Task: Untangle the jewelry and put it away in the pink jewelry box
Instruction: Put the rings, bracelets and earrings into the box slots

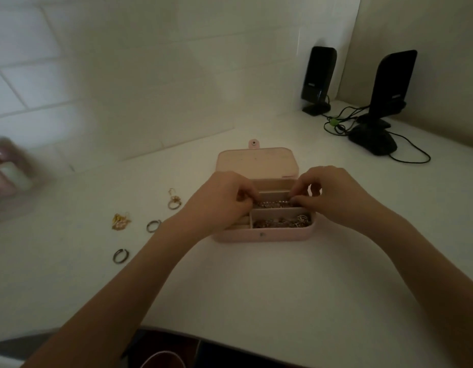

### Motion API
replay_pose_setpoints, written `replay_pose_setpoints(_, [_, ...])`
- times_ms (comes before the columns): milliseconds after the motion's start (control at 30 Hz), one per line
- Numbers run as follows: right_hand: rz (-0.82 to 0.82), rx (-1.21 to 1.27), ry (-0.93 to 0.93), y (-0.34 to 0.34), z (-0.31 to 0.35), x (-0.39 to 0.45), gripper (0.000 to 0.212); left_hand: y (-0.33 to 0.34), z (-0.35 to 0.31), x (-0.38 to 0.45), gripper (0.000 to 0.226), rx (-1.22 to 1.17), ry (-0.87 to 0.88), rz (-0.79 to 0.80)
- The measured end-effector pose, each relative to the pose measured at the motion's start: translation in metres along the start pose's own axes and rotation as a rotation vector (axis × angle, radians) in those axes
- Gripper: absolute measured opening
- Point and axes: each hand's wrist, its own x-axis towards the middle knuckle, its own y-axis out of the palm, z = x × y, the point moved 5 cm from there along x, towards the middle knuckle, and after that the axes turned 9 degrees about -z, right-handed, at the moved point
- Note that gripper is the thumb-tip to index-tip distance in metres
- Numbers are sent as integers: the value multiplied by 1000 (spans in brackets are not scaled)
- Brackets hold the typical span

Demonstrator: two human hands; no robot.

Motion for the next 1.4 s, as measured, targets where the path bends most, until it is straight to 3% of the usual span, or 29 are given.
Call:
replay_pose_setpoints(133, [-36, -6, -41, -1, 5, -1, 10, 0, 3, -6, 24, -40, 96, 115])
replay_pose_setpoints(233, [-100, 53, -66, -4, 18, 0, 10, -10, 16, -13, 34, -195, 83, 137])
replay_pose_setpoints(333, [-131, 100, -109, -5, 39, 6, 10, -28, 33, -20, 40, -193, 136, 103])
replay_pose_setpoints(467, [-59, 129, -166, 12, 76, 21, 5, -67, 86, -24, 27, -35, 28, -95])
replay_pose_setpoints(533, [28, 102, -219, 31, 101, 30, 9, -77, 113, -27, 25, 116, -8, -95])
replay_pose_setpoints(667, [221, -102, -317, 79, 143, 47, 27, -76, 141, -28, 23, 177, -72, -12])
replay_pose_setpoints(800, [277, -294, -257, 109, 148, 61, 37, -70, 140, -26, 19, 134, 7, 9])
replay_pose_setpoints(933, [250, -347, -153, 115, 141, 65, 30, -58, 132, -27, 17, 134, 156, -2])
replay_pose_setpoints(1033, [244, -393, -201, 119, 142, 62, 23, -56, 136, -30, 14, 169, 213, -42])
replay_pose_setpoints(1200, [212, -157, -254, 106, 137, 60, 8, -58, 136, -34, 12, 149, 239, -76])
replay_pose_setpoints(1300, [207, 39, -212, 85, 135, 62, 10, -60, 134, -37, 13, 102, 238, -84])
replay_pose_setpoints(1400, [48, 37, -127, 51, 114, 63, 13, -60, 135, -37, 6, 55, 196, -92])
